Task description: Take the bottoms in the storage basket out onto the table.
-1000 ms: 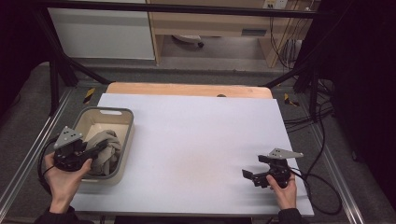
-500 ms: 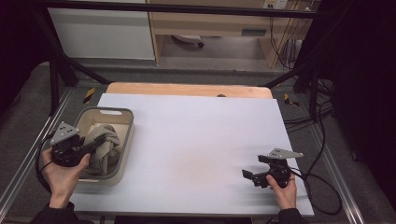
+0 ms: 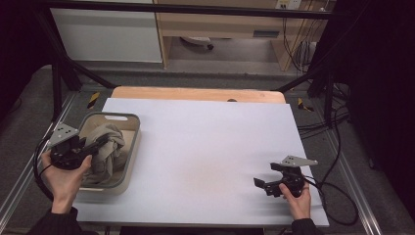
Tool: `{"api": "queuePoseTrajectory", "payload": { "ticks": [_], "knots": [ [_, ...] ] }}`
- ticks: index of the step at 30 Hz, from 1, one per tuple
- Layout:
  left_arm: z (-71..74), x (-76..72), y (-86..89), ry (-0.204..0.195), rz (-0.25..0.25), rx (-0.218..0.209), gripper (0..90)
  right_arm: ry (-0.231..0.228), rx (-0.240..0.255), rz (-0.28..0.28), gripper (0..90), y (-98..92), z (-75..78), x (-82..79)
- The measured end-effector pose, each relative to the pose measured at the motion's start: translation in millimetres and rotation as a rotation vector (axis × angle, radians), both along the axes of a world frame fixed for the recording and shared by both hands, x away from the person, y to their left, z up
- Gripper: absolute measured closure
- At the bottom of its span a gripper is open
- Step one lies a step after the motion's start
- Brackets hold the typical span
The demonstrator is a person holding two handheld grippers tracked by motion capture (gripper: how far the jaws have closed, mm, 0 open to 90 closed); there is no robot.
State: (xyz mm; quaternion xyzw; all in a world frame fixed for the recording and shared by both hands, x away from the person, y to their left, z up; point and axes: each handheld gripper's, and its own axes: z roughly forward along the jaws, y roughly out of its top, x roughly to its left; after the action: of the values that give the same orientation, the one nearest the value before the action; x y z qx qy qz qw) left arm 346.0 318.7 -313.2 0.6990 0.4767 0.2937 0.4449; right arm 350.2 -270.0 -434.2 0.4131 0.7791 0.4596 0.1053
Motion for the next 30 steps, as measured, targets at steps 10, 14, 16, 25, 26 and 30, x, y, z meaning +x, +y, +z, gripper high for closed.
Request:
{"api": "queuePoseTrajectory", "payload": {
  "ticks": [10,14,16,25,26,30],
  "knots": [
    [8.2,4.6,0.2,-0.045,0.008,-0.027,72.8,-0.001,0.000,-0.001,0.5,-0.1,0.1,0.0],
    [11.0,6.2,-0.8,-0.065,0.006,-0.040,72.8,0.002,-0.001,-0.001,0.5,0.2,0.0,-0.2],
    [12.0,6.7,-1.2,-0.076,0.006,-0.045,72.8,0.001,-0.001,-0.001,0.5,0.0,0.0,0.1],
    [13.6,9.3,-0.6,-0.115,0.011,-0.075,72.8,0.002,0.001,-0.002,0.5,0.2,0.0,0.0],
    [13.9,9.8,-0.5,-0.120,0.012,-0.080,72.8,0.001,-0.001,-0.001,0.5,0.1,0.0,0.0],
    [14.8,10.9,0.2,-0.132,0.011,-0.092,72.8,0.000,-0.001,0.000,0.5,0.0,0.1,0.0]
  ]
}}
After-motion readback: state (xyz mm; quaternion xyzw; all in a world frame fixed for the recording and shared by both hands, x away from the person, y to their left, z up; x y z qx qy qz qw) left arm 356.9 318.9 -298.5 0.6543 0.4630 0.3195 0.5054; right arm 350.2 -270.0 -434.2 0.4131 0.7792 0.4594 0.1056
